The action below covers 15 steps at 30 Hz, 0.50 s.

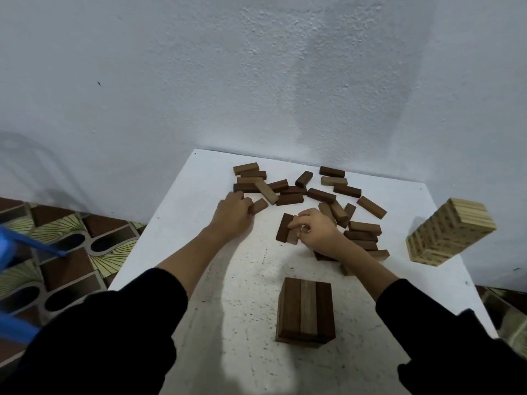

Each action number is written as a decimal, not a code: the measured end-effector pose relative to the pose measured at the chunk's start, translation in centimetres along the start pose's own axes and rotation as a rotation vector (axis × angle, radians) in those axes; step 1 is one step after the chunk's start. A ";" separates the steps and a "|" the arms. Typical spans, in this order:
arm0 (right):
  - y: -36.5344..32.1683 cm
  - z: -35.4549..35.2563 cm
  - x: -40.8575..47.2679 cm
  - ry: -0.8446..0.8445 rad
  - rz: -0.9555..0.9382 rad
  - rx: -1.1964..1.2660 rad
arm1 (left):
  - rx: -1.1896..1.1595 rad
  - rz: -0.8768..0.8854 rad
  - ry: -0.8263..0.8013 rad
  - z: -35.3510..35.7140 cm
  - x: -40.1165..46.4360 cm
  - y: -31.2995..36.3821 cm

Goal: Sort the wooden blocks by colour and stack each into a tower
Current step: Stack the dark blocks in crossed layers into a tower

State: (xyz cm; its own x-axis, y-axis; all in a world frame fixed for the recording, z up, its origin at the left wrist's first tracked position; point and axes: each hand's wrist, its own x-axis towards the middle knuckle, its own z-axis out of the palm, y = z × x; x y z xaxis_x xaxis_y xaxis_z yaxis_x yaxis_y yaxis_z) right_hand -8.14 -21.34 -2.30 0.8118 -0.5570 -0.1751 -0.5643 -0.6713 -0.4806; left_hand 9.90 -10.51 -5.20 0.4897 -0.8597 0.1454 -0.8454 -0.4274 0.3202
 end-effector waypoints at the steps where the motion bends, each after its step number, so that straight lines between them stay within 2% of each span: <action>1: 0.0 0.0 0.0 -0.002 -0.001 0.008 | -0.130 -0.036 0.000 0.0 -0.4 0.4; 4: -0.2 0.1 0.0 -0.008 -0.010 0.006 | -0.372 -0.096 -0.019 0.3 -2.0 2.0; 9: -0.6 0.4 0.1 0.012 -0.019 0.027 | -0.538 -0.064 -0.114 1.1 -4.1 3.3; 11: -0.9 0.5 0.1 -0.001 -0.013 0.038 | -0.496 -0.034 -0.161 1.3 -4.4 3.4; 15: -1.2 1.0 0.2 -0.010 -0.032 0.034 | -0.340 -0.018 -0.153 1.7 -4.1 3.5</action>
State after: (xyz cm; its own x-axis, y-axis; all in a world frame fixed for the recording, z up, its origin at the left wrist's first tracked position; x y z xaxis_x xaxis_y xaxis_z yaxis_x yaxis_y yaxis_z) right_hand -7.16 -20.20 -2.60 0.8311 -0.5303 -0.1673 -0.5324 -0.6720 -0.5148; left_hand 4.56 -8.94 -6.27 0.4445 -0.8958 0.0034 -0.7052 -0.3476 0.6180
